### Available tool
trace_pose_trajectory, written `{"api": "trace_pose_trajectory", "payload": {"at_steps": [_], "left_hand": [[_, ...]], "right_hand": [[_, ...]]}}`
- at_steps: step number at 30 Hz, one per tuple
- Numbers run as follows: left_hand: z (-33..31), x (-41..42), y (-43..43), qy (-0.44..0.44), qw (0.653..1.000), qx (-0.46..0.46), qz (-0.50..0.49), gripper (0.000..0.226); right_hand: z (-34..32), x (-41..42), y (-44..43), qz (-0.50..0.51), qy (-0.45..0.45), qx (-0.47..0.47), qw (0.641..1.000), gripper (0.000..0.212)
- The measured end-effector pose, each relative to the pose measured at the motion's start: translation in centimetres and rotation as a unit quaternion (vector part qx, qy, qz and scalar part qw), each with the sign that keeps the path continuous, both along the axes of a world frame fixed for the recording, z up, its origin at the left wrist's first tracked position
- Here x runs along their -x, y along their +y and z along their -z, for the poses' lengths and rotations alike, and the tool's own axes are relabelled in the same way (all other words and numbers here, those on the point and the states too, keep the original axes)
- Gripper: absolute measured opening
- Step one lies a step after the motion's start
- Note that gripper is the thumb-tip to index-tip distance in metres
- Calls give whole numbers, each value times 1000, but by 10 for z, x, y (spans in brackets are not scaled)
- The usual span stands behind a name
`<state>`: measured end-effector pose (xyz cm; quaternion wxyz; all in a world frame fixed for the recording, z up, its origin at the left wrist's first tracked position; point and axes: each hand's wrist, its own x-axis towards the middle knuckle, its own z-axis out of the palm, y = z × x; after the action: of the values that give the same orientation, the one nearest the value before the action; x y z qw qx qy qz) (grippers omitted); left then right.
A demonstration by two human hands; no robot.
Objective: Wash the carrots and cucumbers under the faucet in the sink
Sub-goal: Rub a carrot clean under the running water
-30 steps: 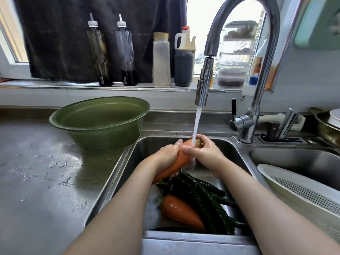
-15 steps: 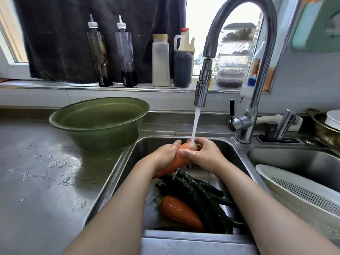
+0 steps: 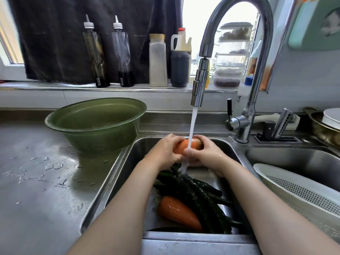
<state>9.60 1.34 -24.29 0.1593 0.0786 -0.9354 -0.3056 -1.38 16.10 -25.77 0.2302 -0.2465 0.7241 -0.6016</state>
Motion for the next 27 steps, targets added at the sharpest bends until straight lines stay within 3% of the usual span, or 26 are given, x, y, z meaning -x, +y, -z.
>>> {"api": "trace_pose_trajectory", "payload": {"at_steps": [2,4,8,13,17,19,23,25,27], "left_hand": [[-3,-2,-2,-2,1000,16,10,58],[-4,-2,-2,-2,999,29,14,47],[-5,-3,-6,-23,999,48,-8,55],[-9,-7,-9,-2,998,48,-34,68],[-11,-4,5,15,999,52,-2,52],[-9,-2,6,26,999,36,-2,54],[-4,-4,-10,40,998,2,-40,71],[-2,-6,-15,35,998,-5,-53,73],[-3,-7,-12,36,998,-8,-47,67]], "right_hand": [[1,-4,1,-13,10,1,1000,59],[1,-8,-1,9,40,-1,999,60],[-1,-7,-3,16,69,-36,997,36],[-5,-3,1,17,65,-35,997,27],[0,-9,-7,95,60,-9,994,75],[-3,-9,-7,108,78,-25,991,72],[-8,-6,1,-2,93,-42,995,44],[-6,-5,4,-43,75,-47,995,51],[-3,-8,2,-18,69,-45,996,56]]}}
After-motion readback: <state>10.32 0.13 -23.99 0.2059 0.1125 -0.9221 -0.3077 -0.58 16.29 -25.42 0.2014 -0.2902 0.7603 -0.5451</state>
